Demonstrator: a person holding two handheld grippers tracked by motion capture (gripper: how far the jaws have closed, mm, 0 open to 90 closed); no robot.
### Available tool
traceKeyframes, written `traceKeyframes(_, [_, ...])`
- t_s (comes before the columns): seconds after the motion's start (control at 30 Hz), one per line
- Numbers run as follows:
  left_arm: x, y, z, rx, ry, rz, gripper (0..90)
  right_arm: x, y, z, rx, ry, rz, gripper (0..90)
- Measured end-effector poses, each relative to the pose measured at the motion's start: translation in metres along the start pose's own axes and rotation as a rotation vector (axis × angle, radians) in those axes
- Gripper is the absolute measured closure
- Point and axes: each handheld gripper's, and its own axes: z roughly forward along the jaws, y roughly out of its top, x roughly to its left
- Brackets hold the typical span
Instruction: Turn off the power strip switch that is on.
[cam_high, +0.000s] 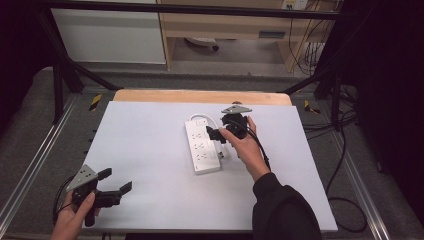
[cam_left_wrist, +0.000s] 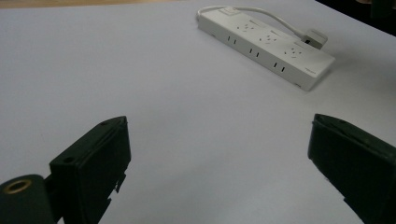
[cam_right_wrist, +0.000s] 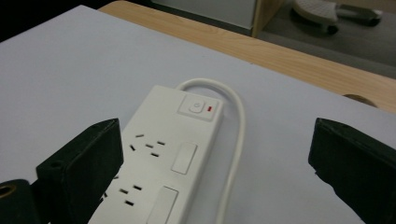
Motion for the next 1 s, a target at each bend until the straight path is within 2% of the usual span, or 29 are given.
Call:
traceKeyframes(0.13, [0.000,0.000,0.000,0.000,0.000,0.001,5.8,-0.005,0.002,-0.010,-0.001,0.031,0.016,4.5])
traceKeyframes(0.27, [0.000,0.000,0.000,0.001,0.000,0.000,5.8,-0.011,0.004,-0.022,-0.030,0.092,0.052,3.7])
traceKeyframes(0.5, [0.000,0.000,0.000,0.001,0.001,0.000,5.8,-0.024,0.004,-0.053,-0.097,0.113,0.054,3.6])
traceKeyframes(0.77, [-0.001,0.000,0.001,0.002,0.002,-0.003,5.8,-0.041,-0.010,-0.093,-0.139,0.078,0.057,5.1])
traceKeyframes(0.87, [-0.001,0.000,0.001,0.001,0.003,-0.004,5.8,-0.049,-0.019,-0.110,-0.160,0.085,0.071,7.1])
traceKeyframes(1.0, [-0.001,-0.001,0.001,0.004,0.003,-0.006,5.8,-0.060,-0.034,-0.132,-0.195,0.058,0.078,6.9])
